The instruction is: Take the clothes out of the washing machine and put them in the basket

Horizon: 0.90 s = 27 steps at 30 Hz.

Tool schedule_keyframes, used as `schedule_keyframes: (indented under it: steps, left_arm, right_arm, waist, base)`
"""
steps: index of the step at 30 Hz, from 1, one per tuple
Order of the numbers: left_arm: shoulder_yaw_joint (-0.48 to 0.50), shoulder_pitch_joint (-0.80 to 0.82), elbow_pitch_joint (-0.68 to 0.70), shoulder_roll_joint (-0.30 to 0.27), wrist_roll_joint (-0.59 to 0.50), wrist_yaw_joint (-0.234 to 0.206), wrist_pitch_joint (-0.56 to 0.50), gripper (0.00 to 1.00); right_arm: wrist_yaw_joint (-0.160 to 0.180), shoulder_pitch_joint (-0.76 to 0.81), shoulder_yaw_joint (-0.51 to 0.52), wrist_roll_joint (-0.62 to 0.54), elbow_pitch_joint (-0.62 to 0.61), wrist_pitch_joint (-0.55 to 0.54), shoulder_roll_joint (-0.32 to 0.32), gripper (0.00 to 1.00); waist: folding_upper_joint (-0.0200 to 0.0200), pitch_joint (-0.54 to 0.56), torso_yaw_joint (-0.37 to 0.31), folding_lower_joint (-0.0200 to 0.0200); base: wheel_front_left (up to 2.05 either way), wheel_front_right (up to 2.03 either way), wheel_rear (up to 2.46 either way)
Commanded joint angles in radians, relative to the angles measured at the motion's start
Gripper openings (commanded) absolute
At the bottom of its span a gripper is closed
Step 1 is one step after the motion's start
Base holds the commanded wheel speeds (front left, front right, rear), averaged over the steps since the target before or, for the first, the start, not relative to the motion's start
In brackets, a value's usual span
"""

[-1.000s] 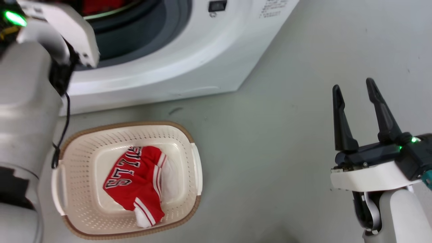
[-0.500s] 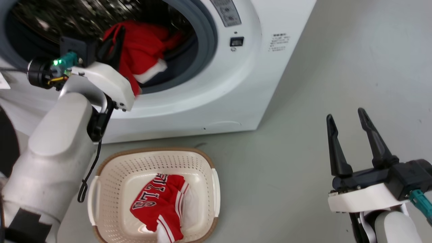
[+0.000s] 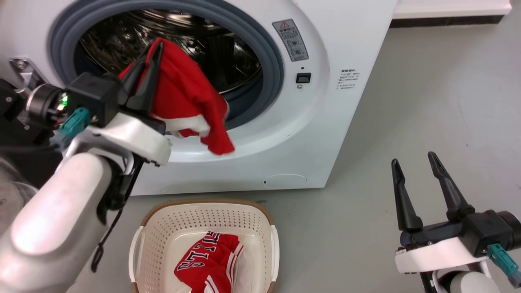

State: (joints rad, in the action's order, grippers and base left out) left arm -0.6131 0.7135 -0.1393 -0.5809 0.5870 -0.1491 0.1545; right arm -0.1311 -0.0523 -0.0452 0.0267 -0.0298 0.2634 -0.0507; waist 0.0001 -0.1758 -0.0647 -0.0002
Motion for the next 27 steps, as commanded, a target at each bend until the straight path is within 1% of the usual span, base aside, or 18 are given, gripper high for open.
schedule_keyframes:
  steps: [1, 2, 7, 8, 9, 10, 16, 19, 22, 27]
  left_arm:
    - [0.008, -0.035, 0.081, -0.030, -0.012, -0.032, -0.019, 0.00]
    - [0.008, -0.035, 0.081, -0.030, -0.012, -0.032, -0.019, 0.00]
    - [0.019, -0.097, 0.268, -0.093, -0.030, -0.098, -0.068, 0.00]
    - [0.024, -0.117, 0.328, -0.112, -0.035, -0.119, -0.082, 0.00]
    - [0.024, -0.117, 0.328, -0.112, -0.035, -0.119, -0.082, 0.00]
    - [0.027, -0.141, 0.377, -0.132, -0.039, -0.139, -0.095, 0.00]
    - [0.010, -0.237, 0.475, -0.172, -0.038, -0.177, -0.123, 0.00]
    - [-0.008, -0.275, 0.485, -0.173, -0.027, -0.180, -0.124, 0.00]
    - [-0.037, -0.330, 0.465, -0.180, -0.018, -0.172, -0.128, 0.00]
    - [-0.086, -0.399, 0.380, -0.151, 0.022, -0.134, -0.111, 0.00]
  right_arm:
    - [0.001, 0.018, -0.002, 0.001, 0.001, 0.002, 0.001, 1.00]
    - [0.001, 0.018, -0.002, 0.001, 0.001, 0.002, 0.001, 1.00]
    - [0.001, 0.030, -0.004, 0.005, 0.000, 0.002, 0.001, 1.00]
    - [0.001, 0.035, -0.005, 0.006, 0.002, 0.002, 0.001, 1.00]
    - [0.001, 0.035, -0.005, 0.006, 0.002, 0.002, 0.001, 1.00]
    - [0.001, 0.037, -0.005, 0.007, 0.002, 0.002, 0.001, 1.00]
    - [0.001, 0.027, -0.007, 0.008, 0.004, 0.002, 0.001, 1.00]
    - [0.001, 0.022, -0.006, 0.007, 0.004, 0.002, 0.001, 1.00]
    - [0.001, 0.013, -0.005, 0.004, 0.001, 0.002, 0.001, 1.00]
    - [0.001, 0.000, -0.003, -0.004, -0.005, 0.002, 0.001, 1.00]
  waist:
    - [-0.0001, 0.010, 0.004, 0.0002]
    - [-0.0001, 0.010, 0.004, 0.0002]
    - [-0.0001, 0.021, 0.006, 0.0002]
    - [-0.0001, 0.023, 0.007, 0.0002]
    - [-0.0001, 0.023, 0.007, 0.0002]
    - [-0.0001, 0.024, 0.007, 0.0002]
    - [-0.0001, 0.018, 0.003, 0.0002]
    - [-0.0001, 0.013, 0.002, 0.0002]
    - [-0.0001, 0.000, 0.004, 0.0002]
    - [-0.0001, -0.036, 0.008, 0.0002]
  base:
    - [0.00, 0.00, 0.00]
    - [0.00, 0.00, 0.00]
    - [0.00, 0.00, 0.00]
    - [0.00, 0.00, 0.00]
    - [0.00, 0.00, 0.00]
    - [0.00, 0.00, 0.00]
    - [0.00, 0.00, 0.00]
    - [0.00, 0.00, 0.00]
    - [0.00, 0.00, 0.00]
    - [0.00, 0.00, 0.00]
